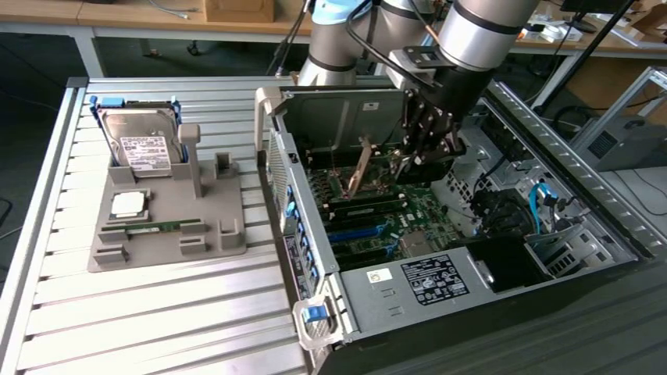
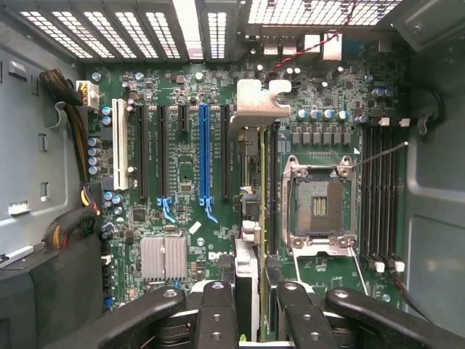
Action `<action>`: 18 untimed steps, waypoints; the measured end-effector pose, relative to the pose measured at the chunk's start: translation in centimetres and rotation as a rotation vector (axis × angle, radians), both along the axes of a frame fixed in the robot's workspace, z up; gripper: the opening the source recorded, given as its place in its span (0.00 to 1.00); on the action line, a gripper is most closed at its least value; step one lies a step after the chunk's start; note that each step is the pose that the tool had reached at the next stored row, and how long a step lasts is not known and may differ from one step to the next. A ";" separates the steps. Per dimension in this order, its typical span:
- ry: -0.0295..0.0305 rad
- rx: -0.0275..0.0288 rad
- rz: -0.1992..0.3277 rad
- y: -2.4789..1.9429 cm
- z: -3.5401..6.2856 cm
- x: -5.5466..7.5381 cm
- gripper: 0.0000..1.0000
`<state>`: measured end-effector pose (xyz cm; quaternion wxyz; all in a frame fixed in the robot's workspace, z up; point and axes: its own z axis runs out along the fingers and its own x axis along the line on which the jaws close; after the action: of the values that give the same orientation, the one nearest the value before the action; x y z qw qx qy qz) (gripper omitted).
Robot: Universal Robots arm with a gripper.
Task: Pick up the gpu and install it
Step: 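Insert the gpu into the slot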
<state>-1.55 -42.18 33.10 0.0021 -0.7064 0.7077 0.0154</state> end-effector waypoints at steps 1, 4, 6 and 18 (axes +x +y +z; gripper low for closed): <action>0.0000 0.0000 0.000 -0.01 -0.02 0.0 0.27; 0.0000 0.0000 0.000 -0.03 -0.08 0.0 0.27; 0.0000 0.0000 0.000 -0.05 -0.11 0.0 0.27; 0.0000 0.0000 0.000 -0.19 -0.37 0.0 0.27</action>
<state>-1.59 -42.37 32.73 0.0020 -0.7064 0.7077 0.0154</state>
